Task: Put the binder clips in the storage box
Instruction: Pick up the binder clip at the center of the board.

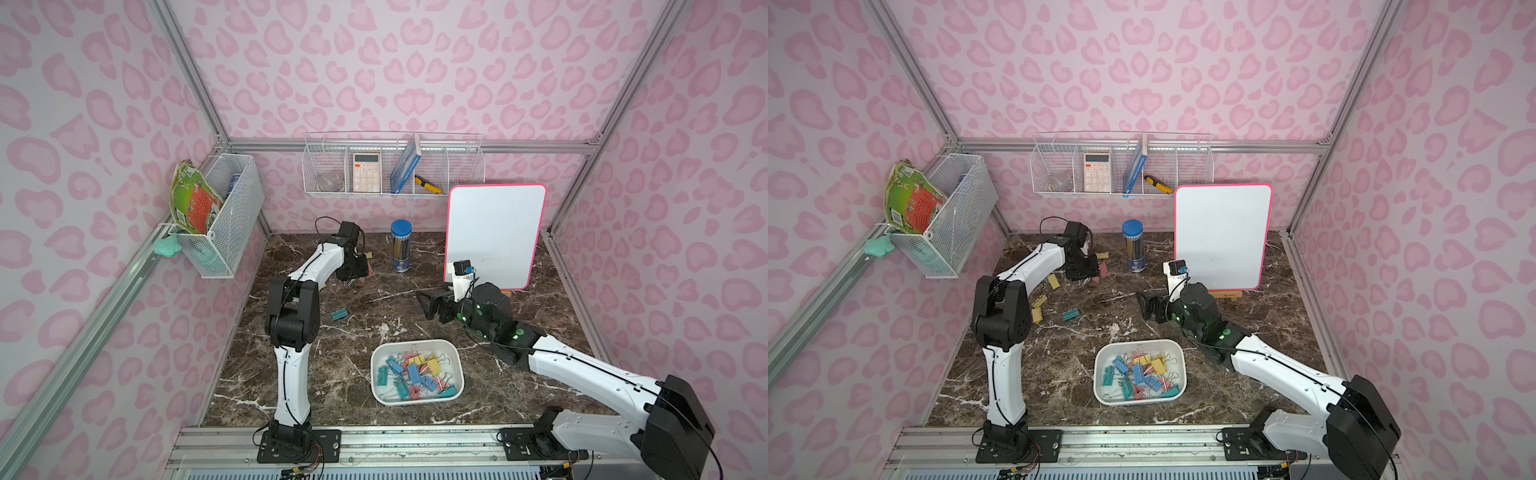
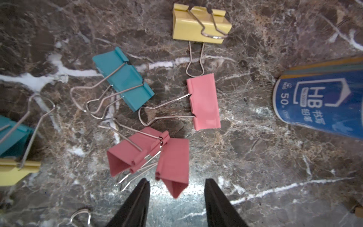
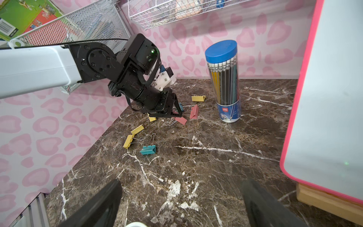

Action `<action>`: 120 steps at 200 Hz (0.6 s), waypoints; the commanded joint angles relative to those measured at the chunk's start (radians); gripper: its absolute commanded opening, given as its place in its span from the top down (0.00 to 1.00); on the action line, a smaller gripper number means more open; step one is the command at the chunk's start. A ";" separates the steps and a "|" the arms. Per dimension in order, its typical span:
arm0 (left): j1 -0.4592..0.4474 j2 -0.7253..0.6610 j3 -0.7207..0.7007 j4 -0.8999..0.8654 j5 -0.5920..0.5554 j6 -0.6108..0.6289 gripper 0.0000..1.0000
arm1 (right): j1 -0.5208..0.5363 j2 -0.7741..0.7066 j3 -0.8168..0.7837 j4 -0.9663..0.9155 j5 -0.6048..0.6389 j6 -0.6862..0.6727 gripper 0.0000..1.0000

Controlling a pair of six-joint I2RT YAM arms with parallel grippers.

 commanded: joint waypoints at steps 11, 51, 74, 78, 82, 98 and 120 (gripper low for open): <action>0.001 0.034 0.030 -0.032 -0.021 0.058 0.50 | 0.000 0.009 0.025 0.001 0.007 0.009 0.02; 0.001 0.092 0.082 -0.076 -0.014 0.049 0.53 | -0.001 0.010 0.028 -0.003 0.012 0.022 0.02; 0.001 0.102 0.089 -0.086 -0.029 0.041 0.61 | 0.000 0.006 0.024 -0.003 0.014 0.027 0.02; 0.001 0.102 0.091 -0.086 -0.031 0.039 0.62 | 0.000 0.006 0.023 -0.003 0.015 0.026 0.02; 0.001 0.104 0.092 -0.088 -0.032 0.037 0.63 | 0.000 0.007 0.023 -0.003 0.014 0.026 0.02; 0.001 0.107 0.101 -0.096 -0.028 0.035 0.70 | -0.001 0.007 0.022 -0.004 0.017 0.028 0.02; 0.000 0.107 0.108 -0.108 -0.023 0.030 0.74 | 0.000 0.007 0.026 -0.006 0.017 0.028 0.02</action>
